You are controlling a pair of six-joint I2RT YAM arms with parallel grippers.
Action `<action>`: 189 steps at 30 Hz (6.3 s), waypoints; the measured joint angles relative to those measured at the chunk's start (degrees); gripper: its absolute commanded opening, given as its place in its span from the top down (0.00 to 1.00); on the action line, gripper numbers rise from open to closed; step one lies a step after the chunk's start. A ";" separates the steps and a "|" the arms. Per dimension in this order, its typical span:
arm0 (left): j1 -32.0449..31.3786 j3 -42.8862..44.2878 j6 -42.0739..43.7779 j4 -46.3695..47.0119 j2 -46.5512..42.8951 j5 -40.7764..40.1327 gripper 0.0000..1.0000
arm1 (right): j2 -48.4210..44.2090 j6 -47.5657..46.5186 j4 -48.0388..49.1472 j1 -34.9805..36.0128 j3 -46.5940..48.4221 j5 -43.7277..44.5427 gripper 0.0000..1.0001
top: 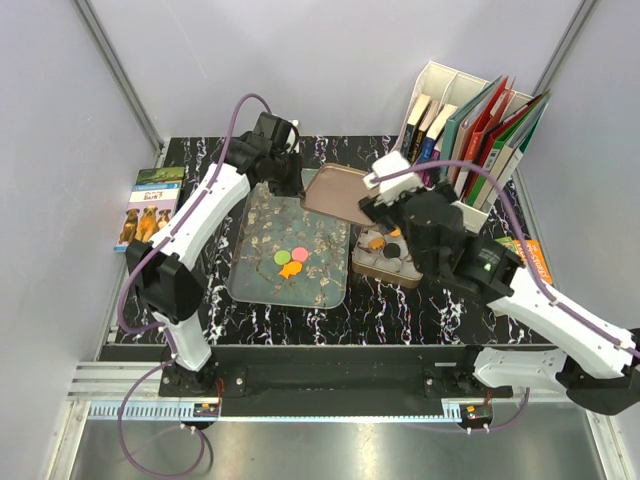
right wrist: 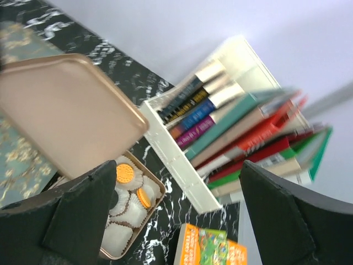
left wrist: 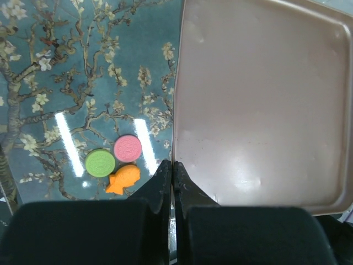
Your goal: Pack the cookies
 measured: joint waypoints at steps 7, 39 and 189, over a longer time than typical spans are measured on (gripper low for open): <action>0.02 0.17 1.09 -1.07 0.20 -1.62 1.00 | 5.49 -7.80 0.76 8.61 -3.37 -2.60 0.00; -1.05 -7.80 1.38 0.11 -9.20 -2.64 1.00 | 23.96 -8.74 8.63 10.86 -7.48 -8.33 0.09; -7.85 -57.68 -36.44 103.19 -12.70 13.88 1.00 | -5.62 96.74 60.92 -60.24 -43.76 -90.55 0.77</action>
